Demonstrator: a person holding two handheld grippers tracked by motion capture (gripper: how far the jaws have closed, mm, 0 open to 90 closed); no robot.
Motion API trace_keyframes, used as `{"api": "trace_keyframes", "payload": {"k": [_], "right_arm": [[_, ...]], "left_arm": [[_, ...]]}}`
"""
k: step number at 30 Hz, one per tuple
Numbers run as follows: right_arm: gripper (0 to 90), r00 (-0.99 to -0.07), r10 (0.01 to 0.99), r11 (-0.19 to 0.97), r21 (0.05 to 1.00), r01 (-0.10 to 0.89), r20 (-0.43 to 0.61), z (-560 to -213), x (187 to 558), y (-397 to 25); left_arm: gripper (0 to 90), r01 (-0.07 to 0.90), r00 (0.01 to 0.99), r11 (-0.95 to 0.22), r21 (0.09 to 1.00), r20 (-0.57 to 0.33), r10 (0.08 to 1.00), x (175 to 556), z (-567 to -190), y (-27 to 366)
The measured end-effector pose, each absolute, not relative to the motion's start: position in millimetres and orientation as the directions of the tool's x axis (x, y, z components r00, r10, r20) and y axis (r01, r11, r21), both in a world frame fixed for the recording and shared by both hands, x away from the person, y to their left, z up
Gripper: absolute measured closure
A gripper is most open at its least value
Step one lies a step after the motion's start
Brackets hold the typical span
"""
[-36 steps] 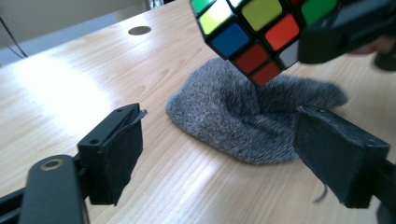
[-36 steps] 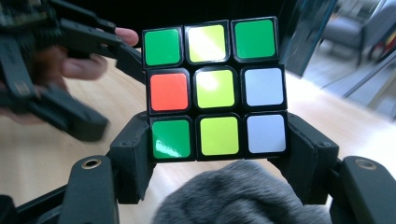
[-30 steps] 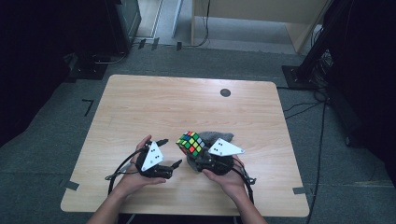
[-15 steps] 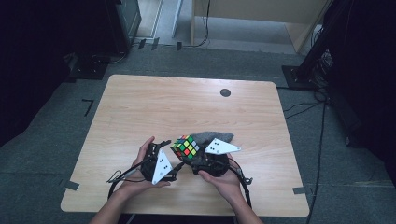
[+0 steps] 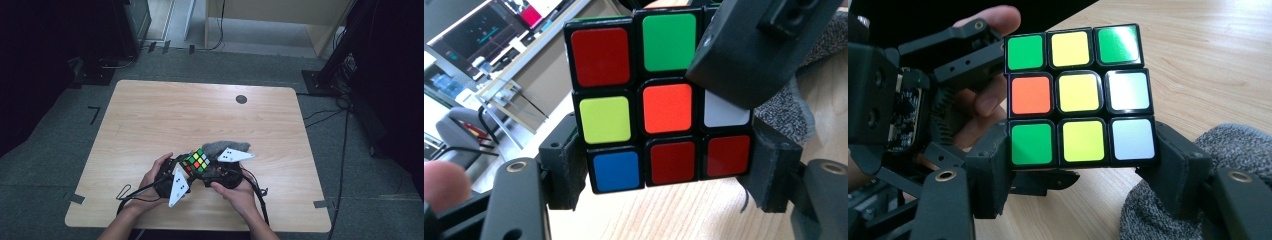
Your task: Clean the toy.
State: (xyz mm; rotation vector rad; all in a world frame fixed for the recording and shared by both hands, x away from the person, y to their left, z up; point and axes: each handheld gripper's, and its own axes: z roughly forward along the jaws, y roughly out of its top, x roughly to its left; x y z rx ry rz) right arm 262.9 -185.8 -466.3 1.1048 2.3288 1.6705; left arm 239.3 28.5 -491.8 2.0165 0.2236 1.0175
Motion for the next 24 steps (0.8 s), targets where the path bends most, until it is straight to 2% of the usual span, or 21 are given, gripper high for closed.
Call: {"api": "trace_keyframes", "payload": {"k": [2, 4, 5, 6, 8, 12, 14, 15, 16, 18, 24], "right_arm": [[33.6, -0.741, 0.569, 0.138, 0.847, 0.513, 0.356, -467, 264, -187], [27.9, -0.743, 0.567, 0.121, 0.855, 0.504, 0.357, -466, 265, -190], [26.1, -0.743, 0.565, 0.114, 0.859, 0.499, 0.357, -465, 265, -191], [25.4, -0.746, 0.561, 0.106, 0.863, 0.494, 0.359, -464, 265, -193], [22.7, -0.748, 0.563, 0.086, 0.875, 0.476, 0.351, -461, 265, -198], [23.6, -0.742, 0.585, 0.028, 0.906, 0.423, 0.328, -456, 266, -213], [24.4, -0.703, 0.660, 0.062, 0.914, 0.402, 0.264, -458, 269, -221], [24.5, -0.671, 0.706, 0.089, 0.912, 0.400, 0.225, -460, 271, -225], [24.5, -0.637, 0.745, 0.113, 0.905, 0.410, 0.195, -463, 274, -228], [24.6, -0.579, 0.802, 0.150, 0.890, 0.430, 0.144, -470, 279, -233], [23.4, -0.566, 0.820, 0.255, 0.833, 0.490, 0.082, -488, 287, -230]], "left_arm": [[33.4, -0.191, 0.668, -0.605, 0.773, 0.554, 0.496, 240, -490, 31], [34.0, -0.159, 0.695, -0.566, 0.809, 0.499, 0.517, 243, -487, 35], [34.0, -0.159, 0.695, -0.566, 0.809, 0.499, 0.517, 243, -487, 35], [34.0, -0.124, 0.712, -0.536, 0.835, 0.451, 0.538, 246, -485, 39], [34.1, -0.085, 0.720, -0.513, 0.854, 0.409, 0.561, 251, -483, 44], [34.1, -0.009, 0.743, -0.454, 0.891, 0.310, 0.593, 258, -479, 53], [34.1, 0.051, 0.764, -0.419, 0.907, 0.235, 0.601, 264, -477, 58], [34.0, 0.051, 0.764, -0.419, 0.907, 0.235, 0.601, 264, -477, 58], [34.1, 0.110, 0.773, -0.390, 0.914, 0.168, 0.612, 269, -477, 61], [34.0, 0.155, 0.783, -0.378, 0.913, 0.120, 0.611, 274, -477, 64], [34.1, 0.252, 0.790, -0.334, 0.908, 0.006, 0.613, 282, -476, 69]]}}
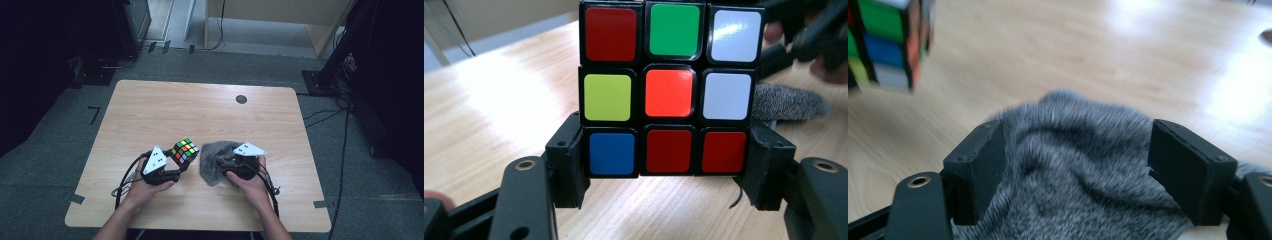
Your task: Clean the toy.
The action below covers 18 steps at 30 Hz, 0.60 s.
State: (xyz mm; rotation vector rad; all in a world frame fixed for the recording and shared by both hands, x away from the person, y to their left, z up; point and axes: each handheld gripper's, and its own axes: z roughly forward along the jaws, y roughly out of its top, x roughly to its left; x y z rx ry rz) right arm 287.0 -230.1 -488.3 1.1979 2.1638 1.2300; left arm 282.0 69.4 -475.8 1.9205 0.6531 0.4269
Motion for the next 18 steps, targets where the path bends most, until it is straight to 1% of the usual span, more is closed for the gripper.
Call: {"api": "trace_keyframes", "payload": {"k": [2, 3, 4, 7, 10, 11, 12, 13, 14, 15, 16, 17, 18], "right_arm": [[23.8, -0.574, 0.817, 0.289, 0.819, 0.496, 0.060, -495, 287, -224], [23.8, -0.574, 0.817, 0.289, 0.819, 0.496, 0.060, -495, 287, -224], [24.3, -0.585, 0.811, 0.339, 0.799, 0.496, 0.019, -502, 287, -218], [25.8, -0.601, 0.798, 0.412, 0.764, 0.496, -0.040, -511, 287, -208], [30.4, -0.606, 0.791, 0.453, 0.747, 0.486, -0.085, -516, 286, -203], [30.4, -0.606, 0.791, 0.453, 0.747, 0.486, -0.085, -516, 286, -203], [34.9, -0.607, 0.790, 0.452, 0.749, 0.485, -0.085, -518, 286, -202], [38.1, -0.607, 0.793, 0.436, 0.751, 0.496, -0.060, -518, 286, -203], [43.0, -0.610, 0.790, 0.432, 0.753, 0.496, -0.051, -519, 286, -204], [55.4, -0.613, 0.788, 0.435, 0.755, 0.490, -0.056, -519, 286, -206], [65.1, -0.607, 0.792, 0.437, 0.755, 0.489, -0.065, -518, 285, -207], [70.3, -0.600, 0.797, 0.439, 0.752, 0.492, -0.073, -517, 285, -209], [72.9, -0.592, 0.803, 0.428, 0.753, 0.499, -0.064, -516, 285, -210]], "left_arm": [[34.1, 0.272, 0.788, -0.317, 0.909, -0.021, 0.615, 284, -475, 71], [34.1, 0.272, 0.788, -0.317, 0.909, -0.021, 0.615, 284, -475, 71], [34.1, 0.287, 0.785, -0.310, 0.906, -0.038, 0.618, 285, -474, 72], [34.1, 0.303, 0.785, -0.306, 0.902, -0.054, 0.617, 286, -474, 73], [34.1, 0.306, 0.795, -0.302, 0.903, -0.068, 0.603, 286, -473, 74], [34.1, 0.306, 0.795, -0.302, 0.903, -0.068, 0.603, 286, -473, 74], [34.1, 0.304, 0.805, -0.290, 0.908, -0.082, 0.587, 286, -473, 74], [34.1, 0.299, 0.810, -0.286, 0.910, -0.084, 0.580, 286, -472, 75], [34.0, 0.296, 0.814, -0.282, 0.913, -0.087, 0.575, 286, -472, 75], [34.0, 0.289, 0.818, -0.280, 0.915, -0.084, 0.569, 285, -472, 75], [34.0, 0.289, 0.818, -0.280, 0.915, -0.084, 0.569, 285, -472, 75], [34.0, 0.282, 0.823, -0.280, 0.918, -0.081, 0.563, 285, -472, 76], [34.0, 0.272, 0.830, -0.277, 0.921, -0.080, 0.552, 284, -472, 76]]}}
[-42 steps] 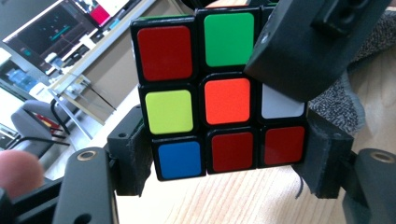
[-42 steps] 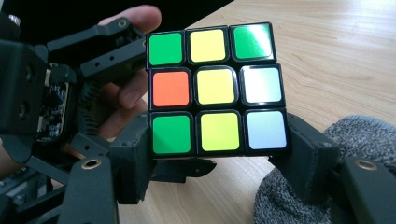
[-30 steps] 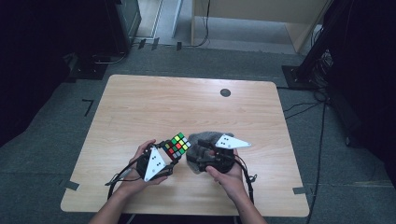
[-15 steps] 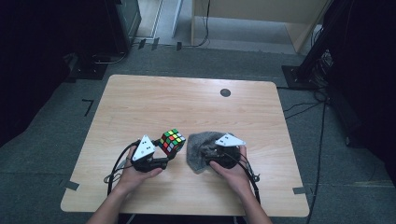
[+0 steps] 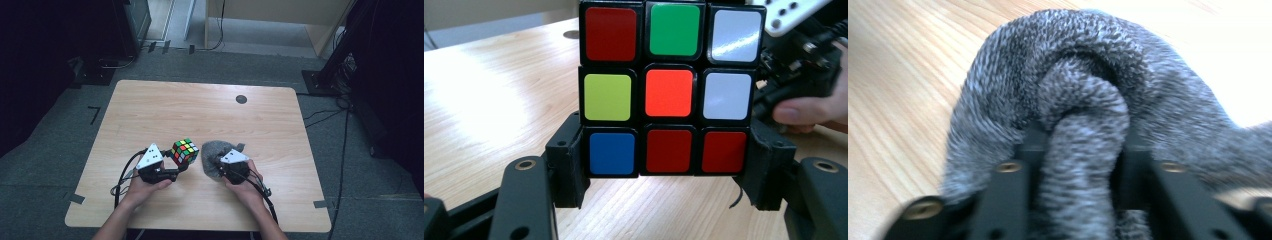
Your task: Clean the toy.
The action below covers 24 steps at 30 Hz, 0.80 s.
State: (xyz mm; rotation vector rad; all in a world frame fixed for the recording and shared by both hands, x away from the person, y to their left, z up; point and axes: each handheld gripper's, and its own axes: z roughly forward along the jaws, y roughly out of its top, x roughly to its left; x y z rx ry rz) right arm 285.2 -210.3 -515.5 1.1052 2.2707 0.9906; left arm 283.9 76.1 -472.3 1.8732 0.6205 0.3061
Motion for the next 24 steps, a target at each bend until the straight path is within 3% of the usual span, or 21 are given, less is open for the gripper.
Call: {"api": "trace_keyframes", "payload": {"k": [5, 9, 10, 12, 16, 24], "right_arm": [[75.1, -0.570, 0.821, 0.294, 0.845, 0.448, 0.017, -488, 275, -220], [74.5, -0.663, 0.747, 0.182, 0.944, 0.276, 0.050, -447, 253, -214], [74.5, -0.663, 0.747, 0.182, 0.944, 0.276, 0.050, -447, 253, -214], [74.1, -0.741, 0.669, 0.138, 0.970, 0.201, 0.059, -428, 237, -201], [74.0, -0.792, 0.602, 0.135, 0.964, 0.227, 0.102, -427, 232, -187], [74.1, -0.658, 0.738, 0.128, 0.925, 0.357, 0.152, -449, 256, -215]], "left_arm": [[34.1, 0.235, 0.849, -0.308, 0.922, -0.040, 0.527, 281, -475, 73], [34.1, 0.186, 0.865, -0.373, 0.909, 0.028, 0.500, 275, -479, 64], [34.1, 0.186, 0.865, -0.373, 0.909, 0.028, 0.500, 275, -479, 64], [34.1, 0.141, 0.885, -0.390, 0.910, 0.061, 0.461, 268, -479, 58], [34.2, 0.097, 0.892, -0.404, 0.910, 0.101, 0.441, 262, -476, 53], [34.3, 0.087, 0.896, -0.381, 0.921, 0.095, 0.434, 262, -473, 57]]}}
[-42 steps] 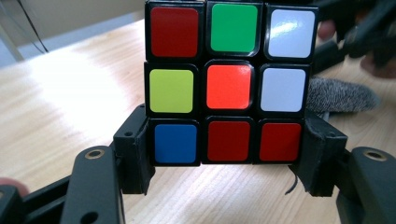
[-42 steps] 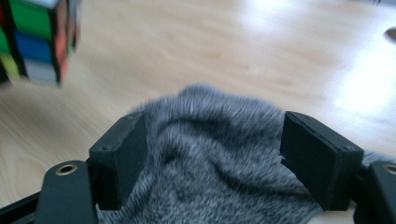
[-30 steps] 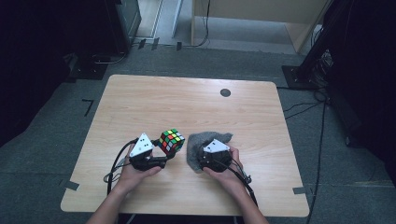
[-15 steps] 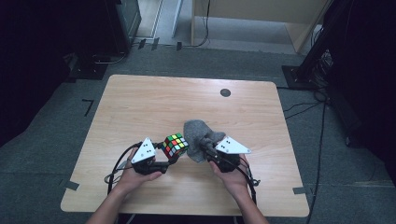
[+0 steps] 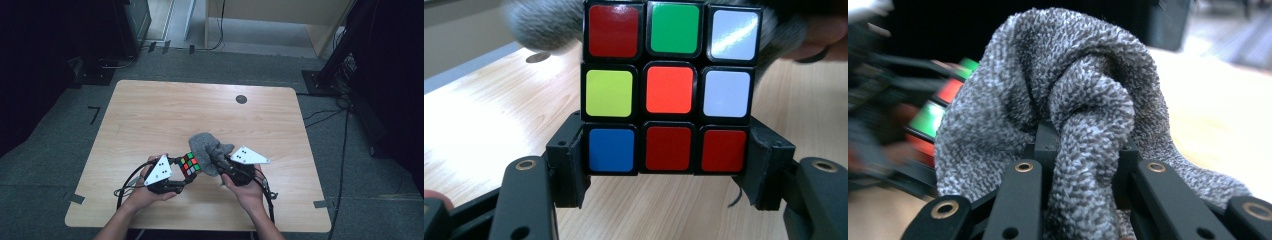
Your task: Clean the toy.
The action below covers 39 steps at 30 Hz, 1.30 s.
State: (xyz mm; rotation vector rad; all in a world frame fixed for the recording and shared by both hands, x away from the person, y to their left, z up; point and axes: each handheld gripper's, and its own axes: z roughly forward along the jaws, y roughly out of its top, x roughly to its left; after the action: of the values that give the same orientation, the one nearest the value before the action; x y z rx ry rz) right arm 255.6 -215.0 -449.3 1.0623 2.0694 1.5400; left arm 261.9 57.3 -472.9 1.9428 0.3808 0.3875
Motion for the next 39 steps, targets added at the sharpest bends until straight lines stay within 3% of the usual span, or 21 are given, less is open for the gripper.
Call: {"api": "trace_keyframes", "payload": {"k": [4, 7, 9, 11, 16, 20, 22, 25, 30, 32, 33, 36, 39], "right_arm": [[72.4, -0.735, 0.660, 0.089, 0.954, 0.286, 0.159, -435, 245, -208], [71.2, -0.787, 0.608, 0.154, 0.958, 0.244, 0.103, -427, 236, -190], [71.3, -0.783, 0.614, 0.146, 0.960, 0.237, 0.100, -432, 236, -189], [72.3, -0.751, 0.641, 0.110, 0.950, 0.293, 0.157, -438, 244, -199], [72.4, -0.665, 0.731, 0.123, 0.928, 0.352, 0.156, -450, 258, -220], [71.6, -0.753, 0.629, 0.033, 0.960, 0.277, 0.195, -432, 246, -215], [71.6, -0.790, 0.589, 0.058, 0.966, 0.252, 0.171, -427, 240, -205], [72.0, -0.785, 0.604, 0.099, 0.964, 0.247, 0.139, -435, 241, -200], [72.8, -0.672, 0.733, 0.192, 0.917, 0.350, 0.103, -455, 260, -216], [72.8, -0.657, 0.744, 0.177, 0.910, 0.374, 0.125, -459, 263, -220], [72.9, -0.655, 0.733, 0.123, 0.911, 0.394, 0.184, -463, 266, -226], [72.4, -0.705, 0.674, 0.058, 0.936, 0.347, 0.220, -459, 264, -228], [71.4, -0.766, 0.619, 0.066, 0.961, 0.268, 0.171, -455, 259, -218]], "left_arm": [[34.3, 0.093, 0.888, -0.425, 0.900, 0.118, 0.444, 262, -478, 54], [34.4, 0.084, 0.897, -0.411, 0.908, 0.110, 0.428, 260, -475, 53], [34.4, 0.082, 0.895, -0.411, 0.908, 0.114, 0.431, 260, -474, 54], [34.4, 0.085, 0.897, -0.407, 0.910, 0.108, 0.429, 260, -473, 55], [34.4, 0.106, 0.899, -0.325, 0.940, 0.049, 0.435, 264, -466, 64], [34.4, 0.102, 0.893, -0.380, 0.919, 0.084, 0.442, 264, -472, 61], [34.4, 0.098, 0.900, -0.366, 0.925, 0.075, 0.430, 262, -471, 59], [34.4, 0.087, 0.902, -0.377, 0.922, 0.088, 0.423, 260, -469, 59], [34.5, 0.118, 0.903, -0.274, 0.954, 0.012, 0.430, 265, -463, 70], [34.5, 0.127, 0.901, -0.242, 0.962, -0.010, 0.434, 267, -461, 74], [34.5, 0.158, 0.895, -0.186, 0.970, -0.061, 0.442, 271, -459, 82], [34.5, 0.201, 0.887, -0.120, 0.972, -0.129, 0.443, 275, -459, 90], [34.5, 0.215, 0.895, -0.091, 0.972, -0.159, 0.416, 275, -458, 91]]}}
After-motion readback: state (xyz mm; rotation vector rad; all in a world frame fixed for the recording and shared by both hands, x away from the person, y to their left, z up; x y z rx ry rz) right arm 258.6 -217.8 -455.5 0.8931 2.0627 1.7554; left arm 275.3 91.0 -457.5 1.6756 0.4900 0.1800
